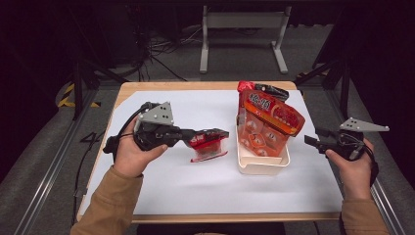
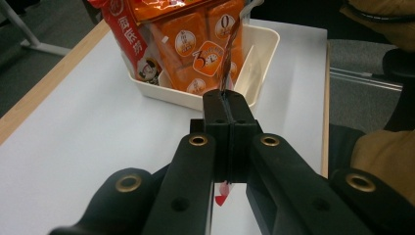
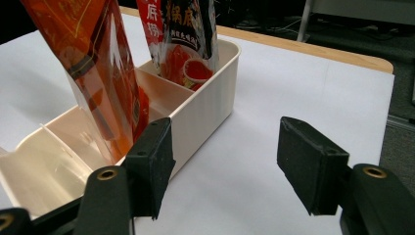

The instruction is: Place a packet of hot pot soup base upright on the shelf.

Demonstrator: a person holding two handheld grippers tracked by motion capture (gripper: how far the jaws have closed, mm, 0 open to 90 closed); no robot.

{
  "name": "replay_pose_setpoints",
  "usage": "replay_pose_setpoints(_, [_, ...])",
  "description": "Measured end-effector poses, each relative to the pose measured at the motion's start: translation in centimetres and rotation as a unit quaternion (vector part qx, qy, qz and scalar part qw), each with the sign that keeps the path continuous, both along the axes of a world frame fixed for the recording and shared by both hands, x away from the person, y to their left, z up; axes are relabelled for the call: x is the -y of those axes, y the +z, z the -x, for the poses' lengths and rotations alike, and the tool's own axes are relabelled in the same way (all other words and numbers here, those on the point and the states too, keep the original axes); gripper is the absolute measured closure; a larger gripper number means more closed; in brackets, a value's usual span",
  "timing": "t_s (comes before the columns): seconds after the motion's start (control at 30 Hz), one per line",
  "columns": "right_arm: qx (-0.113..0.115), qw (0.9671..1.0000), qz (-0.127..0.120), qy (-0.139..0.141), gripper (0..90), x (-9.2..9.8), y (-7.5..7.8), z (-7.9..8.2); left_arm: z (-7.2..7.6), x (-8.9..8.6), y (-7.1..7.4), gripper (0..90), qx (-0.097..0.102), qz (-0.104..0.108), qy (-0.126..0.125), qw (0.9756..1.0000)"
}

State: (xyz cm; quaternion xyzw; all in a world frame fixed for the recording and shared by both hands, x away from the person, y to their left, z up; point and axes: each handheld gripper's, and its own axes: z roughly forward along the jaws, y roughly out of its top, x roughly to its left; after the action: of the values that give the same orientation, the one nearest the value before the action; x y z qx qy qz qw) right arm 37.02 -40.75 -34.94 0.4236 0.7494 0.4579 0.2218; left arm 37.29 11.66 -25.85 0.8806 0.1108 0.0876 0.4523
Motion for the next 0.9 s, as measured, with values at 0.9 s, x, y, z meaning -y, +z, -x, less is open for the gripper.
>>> replay_pose_setpoints(0.9, [-0.005,0.9999,0.005,0.011,38.0,0.0,-0.6,-0.6,-1.8,3.2,1.5,90.0,0.015,-0.014,-0.04,0.999])
